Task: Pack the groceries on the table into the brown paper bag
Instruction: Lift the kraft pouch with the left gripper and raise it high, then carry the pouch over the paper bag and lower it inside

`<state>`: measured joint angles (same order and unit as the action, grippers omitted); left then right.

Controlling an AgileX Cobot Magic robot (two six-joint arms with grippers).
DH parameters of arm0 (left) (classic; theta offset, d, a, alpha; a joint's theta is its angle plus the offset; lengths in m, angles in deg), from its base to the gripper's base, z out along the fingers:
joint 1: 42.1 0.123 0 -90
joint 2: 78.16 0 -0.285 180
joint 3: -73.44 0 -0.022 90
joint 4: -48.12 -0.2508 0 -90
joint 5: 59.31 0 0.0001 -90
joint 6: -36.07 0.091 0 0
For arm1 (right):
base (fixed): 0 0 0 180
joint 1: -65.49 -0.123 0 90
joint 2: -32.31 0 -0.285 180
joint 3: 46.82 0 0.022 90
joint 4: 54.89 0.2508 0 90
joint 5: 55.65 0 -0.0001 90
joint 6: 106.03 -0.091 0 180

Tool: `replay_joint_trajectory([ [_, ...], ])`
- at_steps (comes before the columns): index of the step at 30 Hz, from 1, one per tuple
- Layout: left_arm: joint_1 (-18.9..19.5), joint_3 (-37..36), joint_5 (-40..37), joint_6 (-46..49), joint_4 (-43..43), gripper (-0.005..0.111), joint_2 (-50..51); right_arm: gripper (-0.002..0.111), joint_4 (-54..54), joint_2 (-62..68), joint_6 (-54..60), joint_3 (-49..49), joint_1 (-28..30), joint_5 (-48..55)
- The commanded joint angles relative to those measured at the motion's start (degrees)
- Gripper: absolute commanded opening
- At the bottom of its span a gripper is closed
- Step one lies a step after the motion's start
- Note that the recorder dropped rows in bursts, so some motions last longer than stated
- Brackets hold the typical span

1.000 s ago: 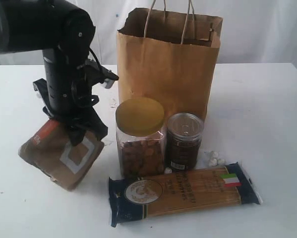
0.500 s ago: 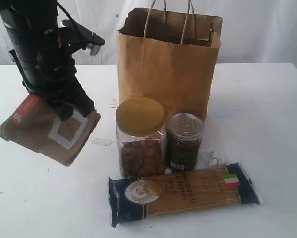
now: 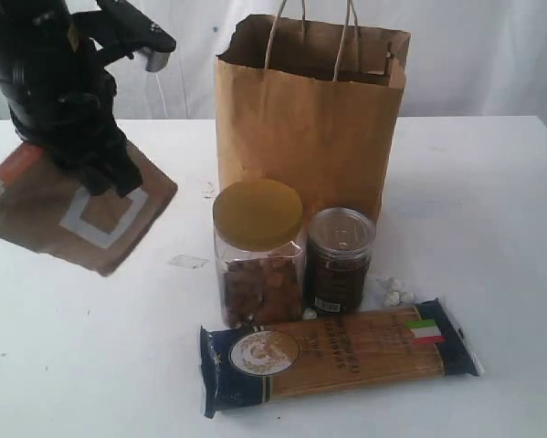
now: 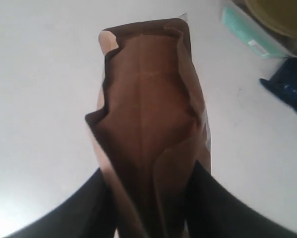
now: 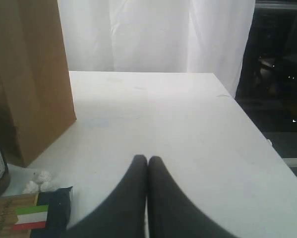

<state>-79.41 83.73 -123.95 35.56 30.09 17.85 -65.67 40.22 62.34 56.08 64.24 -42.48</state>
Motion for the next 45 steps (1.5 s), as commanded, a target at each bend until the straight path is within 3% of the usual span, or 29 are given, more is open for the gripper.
replay_joint_trajectory([
  [1,0.01,5.45,-5.32,1.36,-12.27,0.0,-1.61,0.0,-0.38,-0.12,0.26,-0.12,0.25,-0.41],
  [9,0.01,19.19,7.35,1.36,-13.32,0.0,-1.61,0.0,-0.38,-0.12,0.26,-0.12,0.25,-0.41],
  [14,0.01,22.56,25.95,1.36,-13.11,0.0,-1.61,0.0,-0.38,-0.12,0.26,-0.12,0.25,-0.41],
  [16,0.01,22.56,29.16,1.36,-12.58,0.0,-1.49,0.0,-0.38,-0.12,0.26,-0.12,0.25,-0.41],
  [21,0.01,22.56,33.58,1.36,-11.34,0.0,-1.49,0.0,-0.38,-0.12,0.26,-0.12,0.25,-0.41],
  [33,0.01,22.45,46.78,1.36,0.98,0.0,2.28,0.0,-0.38,-0.12,0.26,-0.12,0.25,-0.41],
  [41,0.01,22.45,47.57,5.87,15.68,0.0,5.21,0.0,-0.38,-0.12,0.26,-0.12,0.25,-0.41],
  [45,0.01,22.45,47.57,13.57,26.24,0.0,5.28,0.0,-0.38,-0.12,0.26,-0.12,0.25,-0.41],
])
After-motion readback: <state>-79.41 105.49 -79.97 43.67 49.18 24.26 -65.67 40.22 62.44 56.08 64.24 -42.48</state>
